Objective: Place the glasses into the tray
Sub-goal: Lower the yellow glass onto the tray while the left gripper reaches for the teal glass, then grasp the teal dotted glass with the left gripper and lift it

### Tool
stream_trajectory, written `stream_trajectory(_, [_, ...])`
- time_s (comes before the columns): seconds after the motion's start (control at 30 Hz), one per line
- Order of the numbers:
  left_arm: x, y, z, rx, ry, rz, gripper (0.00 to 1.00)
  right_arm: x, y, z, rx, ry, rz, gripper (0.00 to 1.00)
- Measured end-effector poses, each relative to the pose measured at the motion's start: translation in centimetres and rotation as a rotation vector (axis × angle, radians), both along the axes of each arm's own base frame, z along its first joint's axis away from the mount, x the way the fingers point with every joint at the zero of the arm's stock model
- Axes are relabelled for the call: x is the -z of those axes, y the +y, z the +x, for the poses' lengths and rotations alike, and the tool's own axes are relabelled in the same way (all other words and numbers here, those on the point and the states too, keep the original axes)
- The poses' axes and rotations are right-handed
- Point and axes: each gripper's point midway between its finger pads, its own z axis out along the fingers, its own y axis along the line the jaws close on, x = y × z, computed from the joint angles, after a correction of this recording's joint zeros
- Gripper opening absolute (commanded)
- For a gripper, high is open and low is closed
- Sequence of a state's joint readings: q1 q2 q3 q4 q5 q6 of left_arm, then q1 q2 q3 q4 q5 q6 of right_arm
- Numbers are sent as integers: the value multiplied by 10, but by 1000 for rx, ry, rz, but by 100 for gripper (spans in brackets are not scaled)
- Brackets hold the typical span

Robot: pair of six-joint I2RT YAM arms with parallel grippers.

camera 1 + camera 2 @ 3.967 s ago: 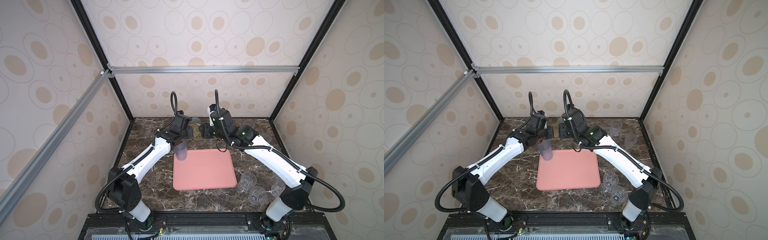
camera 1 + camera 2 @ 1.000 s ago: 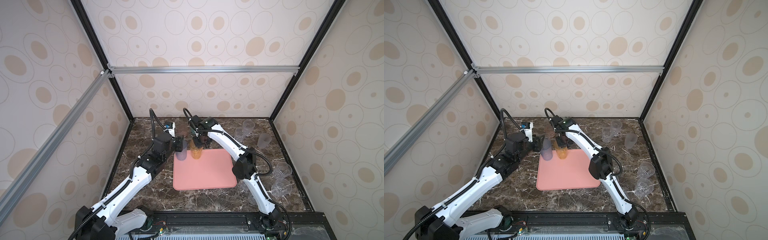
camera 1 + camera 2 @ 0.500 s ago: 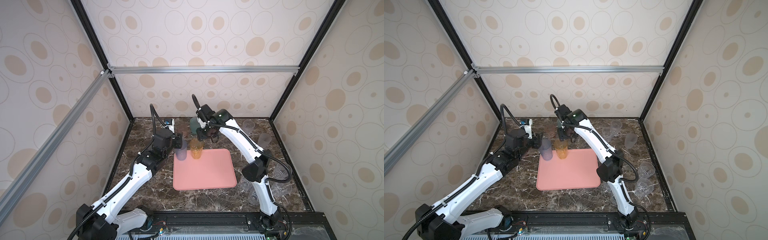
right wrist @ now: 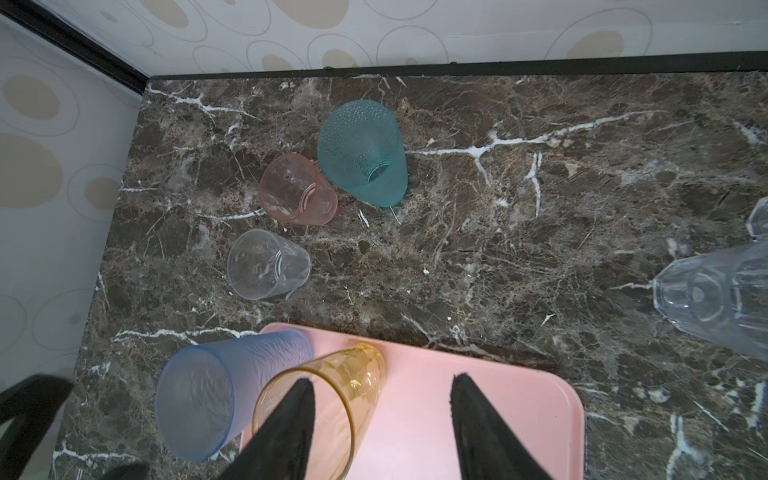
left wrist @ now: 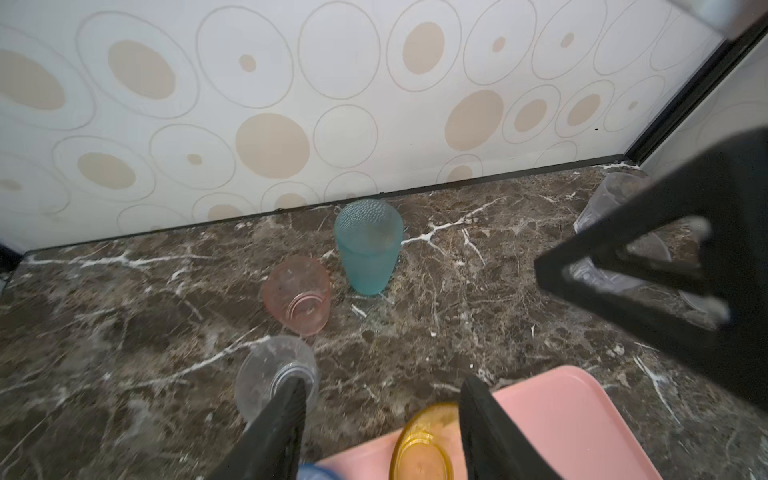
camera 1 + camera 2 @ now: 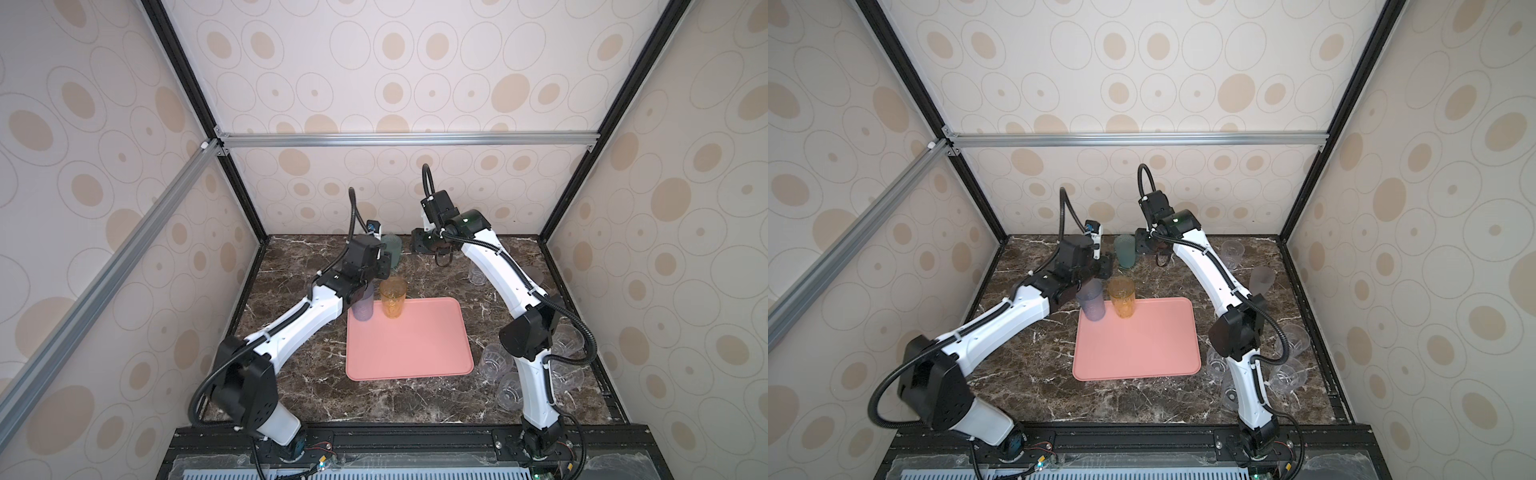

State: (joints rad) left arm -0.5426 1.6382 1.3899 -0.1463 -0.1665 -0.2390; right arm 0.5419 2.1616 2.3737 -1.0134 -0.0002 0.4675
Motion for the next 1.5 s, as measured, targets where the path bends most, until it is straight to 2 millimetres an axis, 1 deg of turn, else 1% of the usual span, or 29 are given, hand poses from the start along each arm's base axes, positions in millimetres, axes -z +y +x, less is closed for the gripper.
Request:
stream_trajectory(0.07, [3,-12,24,21,18,8,59,10,1,2,6,9,-1,56])
stream_trajectory(0.13, [7,-23,52,42,40,8,57,28,-1,-2,12,42,-16,56])
stream_trajectory(0.23, [19,-29,93,64,84,0,54,58,-10,-13,22,103,-51,56])
stream_trajectory(0.3, [28,-29,119,75,114,-6,52,73,-18,-20,31,133,-66,56])
stream_trajectory(0.33, [33,-28,132,80,129,-12,51,78,-22,-24,36,146,-72,56])
stream_trajectory(0.4, [43,-24,152,86,154,-25,51,82,-31,-30,51,159,-74,55])
stream_trajectory(0.47, [61,-15,164,85,195,-33,48,78,-39,-31,67,152,-66,55])
stream_trajectory(0.53, [82,-2,167,74,249,-29,47,71,-47,-30,83,135,-53,55])
stream_trajectory(0.6, [99,10,166,59,299,-22,46,63,-53,-29,95,115,-40,55])
stream_trajectory(0.67, [109,21,165,46,328,-18,46,60,-57,-30,103,105,-34,55])
stream_trajectory(0.73, [115,29,167,36,339,-15,46,62,-59,-30,106,106,-33,55])
stream_trajectory(0.83, [123,32,166,35,352,-9,46,66,-59,-32,104,116,-36,55])
stream_trajectory(0.93, [127,27,164,48,359,-9,46,67,-59,-32,104,117,-37,55])
stream_trajectory(1.13, [117,18,170,71,317,-49,46,69,-60,-33,104,121,-39,55])
stream_trajectory(1.23, [114,17,173,63,301,-69,46,69,-60,-33,104,122,-40,54])
stream_trajectory(1.5, [114,9,174,58,290,-131,46,74,-60,-34,103,133,-42,54])
